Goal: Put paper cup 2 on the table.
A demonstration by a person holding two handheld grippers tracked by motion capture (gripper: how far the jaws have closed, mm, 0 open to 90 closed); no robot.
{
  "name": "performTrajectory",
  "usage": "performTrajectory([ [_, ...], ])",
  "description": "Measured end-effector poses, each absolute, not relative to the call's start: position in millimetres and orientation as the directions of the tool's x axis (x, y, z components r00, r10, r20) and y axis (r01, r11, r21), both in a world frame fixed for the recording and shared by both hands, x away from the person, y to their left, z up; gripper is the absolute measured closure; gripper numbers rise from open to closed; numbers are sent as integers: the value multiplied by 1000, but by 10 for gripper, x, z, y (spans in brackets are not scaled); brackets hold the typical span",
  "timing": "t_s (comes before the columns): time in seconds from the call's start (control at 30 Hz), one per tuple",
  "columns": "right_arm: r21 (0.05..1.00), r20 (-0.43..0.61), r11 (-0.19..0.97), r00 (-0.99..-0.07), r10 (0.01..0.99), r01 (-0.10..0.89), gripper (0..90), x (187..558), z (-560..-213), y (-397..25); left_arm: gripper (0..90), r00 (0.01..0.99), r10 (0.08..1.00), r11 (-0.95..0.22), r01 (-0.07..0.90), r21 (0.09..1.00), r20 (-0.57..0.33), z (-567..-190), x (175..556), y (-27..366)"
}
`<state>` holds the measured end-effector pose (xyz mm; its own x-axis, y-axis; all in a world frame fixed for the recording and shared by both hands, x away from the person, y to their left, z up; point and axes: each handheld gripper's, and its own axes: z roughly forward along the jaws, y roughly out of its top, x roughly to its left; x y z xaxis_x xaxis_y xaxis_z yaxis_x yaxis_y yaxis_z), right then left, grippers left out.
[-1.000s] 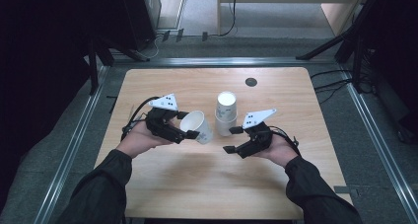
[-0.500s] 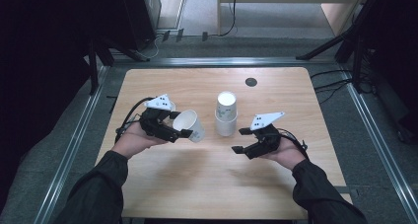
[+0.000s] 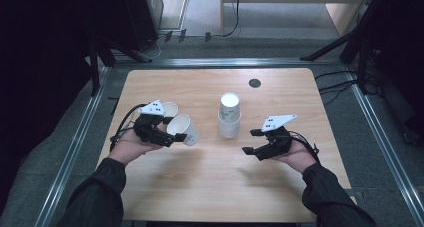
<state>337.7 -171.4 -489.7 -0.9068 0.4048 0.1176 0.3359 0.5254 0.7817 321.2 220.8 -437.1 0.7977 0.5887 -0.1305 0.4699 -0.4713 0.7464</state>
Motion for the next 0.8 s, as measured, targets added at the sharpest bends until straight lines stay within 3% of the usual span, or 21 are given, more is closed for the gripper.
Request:
performTrajectory([
  [0.8, 770, 128, 520, -887, 443, 371, 262, 3464, -4990, -1888, 244, 706, 698, -417, 538, 733, -121, -4615, 3099, 2610],
])
